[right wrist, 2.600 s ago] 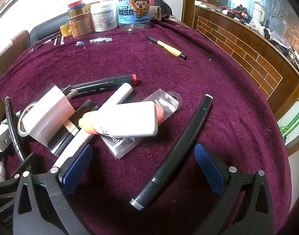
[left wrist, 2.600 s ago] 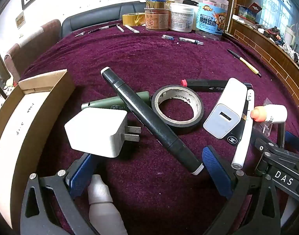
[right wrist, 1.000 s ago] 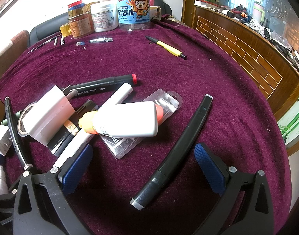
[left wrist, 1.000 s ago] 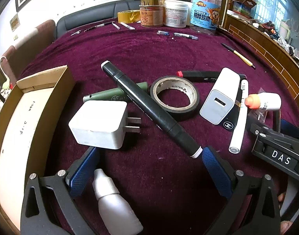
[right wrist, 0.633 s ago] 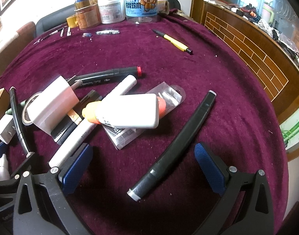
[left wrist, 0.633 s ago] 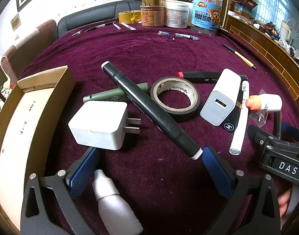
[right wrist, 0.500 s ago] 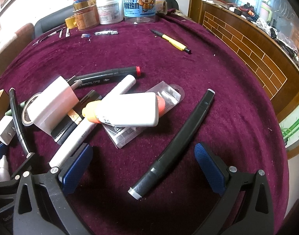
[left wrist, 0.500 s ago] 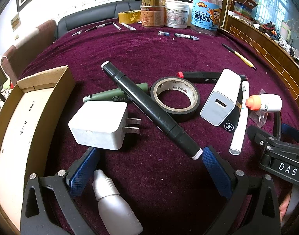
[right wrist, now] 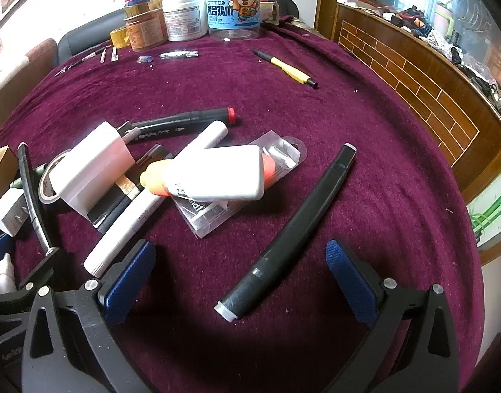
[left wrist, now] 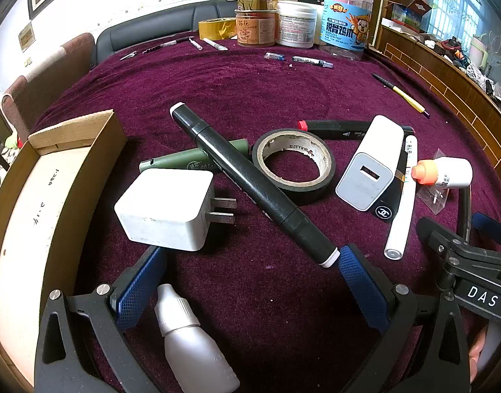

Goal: Organize rigid objects

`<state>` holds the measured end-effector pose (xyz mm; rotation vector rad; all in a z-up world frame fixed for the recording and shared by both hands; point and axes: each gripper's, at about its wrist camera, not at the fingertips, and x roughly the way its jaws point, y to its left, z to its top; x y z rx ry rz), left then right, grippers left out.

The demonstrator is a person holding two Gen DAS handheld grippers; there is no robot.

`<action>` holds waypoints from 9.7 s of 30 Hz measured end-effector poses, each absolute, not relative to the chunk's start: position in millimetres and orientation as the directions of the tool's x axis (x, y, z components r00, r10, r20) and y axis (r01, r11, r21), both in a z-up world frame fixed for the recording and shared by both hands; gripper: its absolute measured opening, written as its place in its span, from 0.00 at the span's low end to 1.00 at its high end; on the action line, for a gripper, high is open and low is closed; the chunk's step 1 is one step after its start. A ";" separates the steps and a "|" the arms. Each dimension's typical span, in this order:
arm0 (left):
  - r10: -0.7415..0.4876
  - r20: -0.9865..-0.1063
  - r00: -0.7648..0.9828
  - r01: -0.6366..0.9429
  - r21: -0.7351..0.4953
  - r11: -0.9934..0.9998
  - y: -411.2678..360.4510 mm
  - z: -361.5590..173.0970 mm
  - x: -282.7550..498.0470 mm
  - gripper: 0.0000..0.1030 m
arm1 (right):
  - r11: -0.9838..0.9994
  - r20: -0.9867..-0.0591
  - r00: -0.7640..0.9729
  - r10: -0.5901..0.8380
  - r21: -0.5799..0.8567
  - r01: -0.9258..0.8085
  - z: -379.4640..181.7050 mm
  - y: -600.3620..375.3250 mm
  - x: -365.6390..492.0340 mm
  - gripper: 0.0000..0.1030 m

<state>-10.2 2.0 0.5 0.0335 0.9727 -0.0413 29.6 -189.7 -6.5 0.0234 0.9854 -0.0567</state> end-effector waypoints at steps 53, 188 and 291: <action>-0.164 -0.837 0.521 0.073 -0.147 0.986 57.3 37.0 -63.3 0.90 | 0.990 -0.598 0.799 -0.072 0.056 0.132 31.9 -210.8 8.1 1.00; -0.278 -0.682 0.677 -0.069 -0.434 0.898 246.4 53.2 -125.8 0.22 | 0.937 -0.844 0.449 0.294 0.162 -0.310 57.5 -28.2 73.1 0.12; -0.210 -0.882 0.422 0.365 -0.046 0.930 -0.2 19.9 -41.6 0.08 | 0.970 -0.606 0.794 -0.053 0.158 0.186 33.6 -246.5 45.9 1.00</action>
